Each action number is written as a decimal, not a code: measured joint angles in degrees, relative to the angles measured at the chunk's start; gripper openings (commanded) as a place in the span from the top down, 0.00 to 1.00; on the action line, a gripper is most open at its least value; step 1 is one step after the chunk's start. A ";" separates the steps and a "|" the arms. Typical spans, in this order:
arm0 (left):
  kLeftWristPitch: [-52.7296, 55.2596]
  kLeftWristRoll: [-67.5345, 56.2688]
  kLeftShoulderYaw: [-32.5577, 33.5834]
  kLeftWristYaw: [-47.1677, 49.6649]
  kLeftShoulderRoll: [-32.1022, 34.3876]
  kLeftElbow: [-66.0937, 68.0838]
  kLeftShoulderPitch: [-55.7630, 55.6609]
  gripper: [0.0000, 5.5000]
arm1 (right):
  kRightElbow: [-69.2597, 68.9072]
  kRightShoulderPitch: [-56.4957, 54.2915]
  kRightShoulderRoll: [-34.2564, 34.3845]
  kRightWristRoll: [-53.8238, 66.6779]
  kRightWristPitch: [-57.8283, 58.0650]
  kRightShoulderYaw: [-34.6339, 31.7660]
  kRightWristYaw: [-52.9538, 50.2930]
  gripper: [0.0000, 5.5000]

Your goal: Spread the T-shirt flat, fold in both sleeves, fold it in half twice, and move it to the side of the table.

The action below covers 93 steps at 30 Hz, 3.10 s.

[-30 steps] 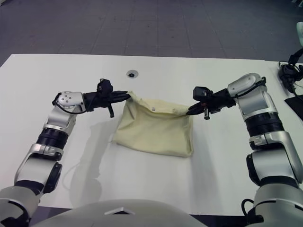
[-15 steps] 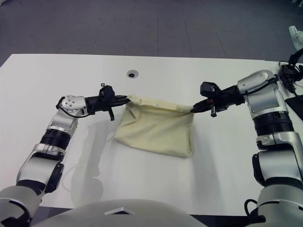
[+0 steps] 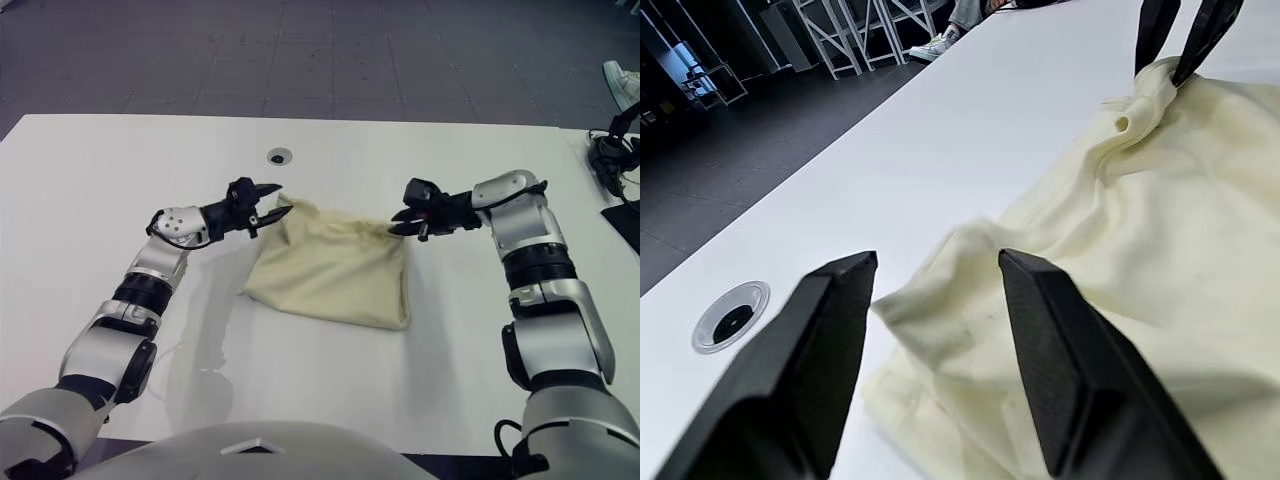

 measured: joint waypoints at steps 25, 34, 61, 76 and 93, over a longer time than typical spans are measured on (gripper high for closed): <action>-8.01 17.72 -3.39 28.98 1.33 15.33 -6.56 0.02 | -13.41 9.37 1.67 0.69 -3.09 -5.37 -15.63 0.02; -11.71 17.16 -2.24 32.42 0.13 14.36 -6.75 0.02 | -29.45 17.07 4.51 1.68 -1.00 -4.18 -18.98 0.02; 9.87 10.28 -5.29 5.86 15.86 -43.20 29.56 0.02 | -2.47 8.38 28.88 -3.96 -12.76 -0.19 -41.15 0.02; 9.62 13.72 -6.27 7.71 19.27 -47.35 32.45 0.02 | 13.67 0.49 30.37 -14.00 -19.26 3.95 -53.03 0.02; 8.80 13.95 -5.62 8.67 20.86 -47.86 34.08 0.02 | 3.92 6.71 26.60 -8.98 -15.98 -0.69 -50.00 0.02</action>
